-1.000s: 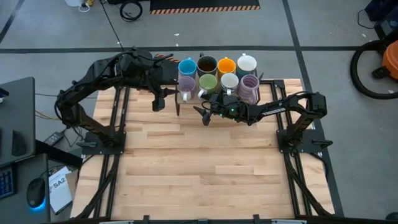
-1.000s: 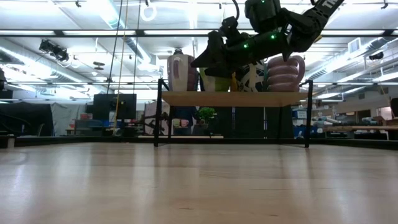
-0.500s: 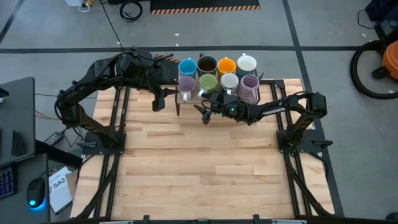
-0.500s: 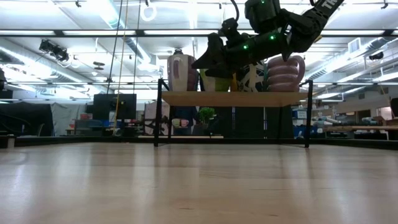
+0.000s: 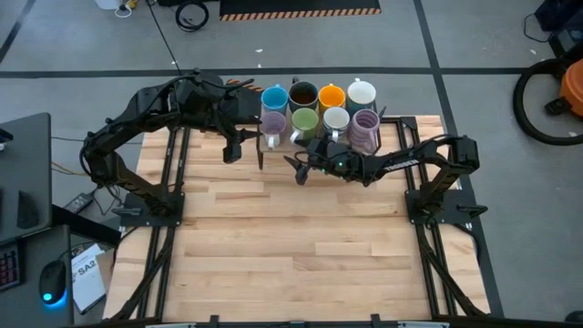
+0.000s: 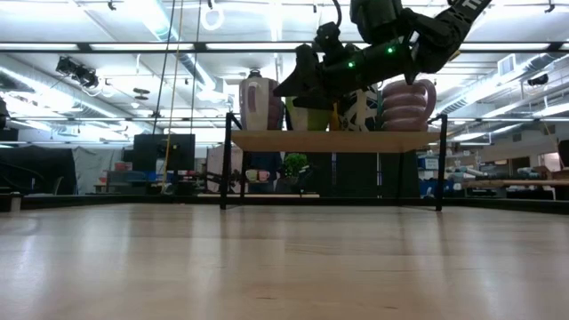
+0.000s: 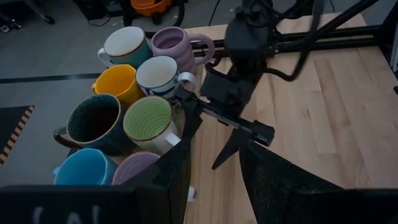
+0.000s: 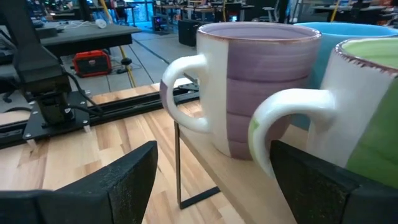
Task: Place coffee mugs
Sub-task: Put the green mug on the shelf
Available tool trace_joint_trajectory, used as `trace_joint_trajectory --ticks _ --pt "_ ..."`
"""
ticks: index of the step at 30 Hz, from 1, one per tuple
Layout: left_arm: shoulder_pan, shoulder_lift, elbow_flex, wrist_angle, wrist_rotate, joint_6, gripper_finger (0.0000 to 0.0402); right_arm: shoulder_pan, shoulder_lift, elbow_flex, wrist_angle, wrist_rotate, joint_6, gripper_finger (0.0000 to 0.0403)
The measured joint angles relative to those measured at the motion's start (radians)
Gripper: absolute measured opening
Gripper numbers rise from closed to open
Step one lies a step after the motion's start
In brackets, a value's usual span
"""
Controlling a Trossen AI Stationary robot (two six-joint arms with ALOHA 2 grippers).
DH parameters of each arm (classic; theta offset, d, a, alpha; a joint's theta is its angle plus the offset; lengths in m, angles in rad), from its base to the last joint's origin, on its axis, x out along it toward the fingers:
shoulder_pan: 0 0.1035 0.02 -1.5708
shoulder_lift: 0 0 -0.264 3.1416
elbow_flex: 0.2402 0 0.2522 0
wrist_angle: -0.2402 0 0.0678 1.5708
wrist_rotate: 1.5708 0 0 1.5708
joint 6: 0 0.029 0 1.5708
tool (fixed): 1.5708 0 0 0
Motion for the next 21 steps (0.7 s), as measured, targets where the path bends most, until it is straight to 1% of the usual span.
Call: trace_joint_trajectory --ticks 2,7,9,13,21 --pt "0.0 0.0 0.0 0.0 0.0 0.0 0.0142 0.009 0.0 0.0 0.002 0.023 -0.001 0.0316" --pt "0.0 0.0 0.0 0.0 0.0 0.0 0.0142 0.012 0.0 0.0 0.002 0.013 0.001 0.0316" --pt "0.0 0.0 0.0 0.0 0.0 0.0 0.0142 0.009 0.0 0.0 0.002 0.004 0.0 0.0316" --pt "0.0 0.0 0.0 0.012 0.0 0.0 0.0142 -0.006 0.0 0.0 0.004 -0.05 0.0 0.0316" --pt "0.0 0.0 0.0 0.022 0.0 0.003 0.0142 0.002 -0.003 0.0 0.0 -0.054 -0.011 0.0316"
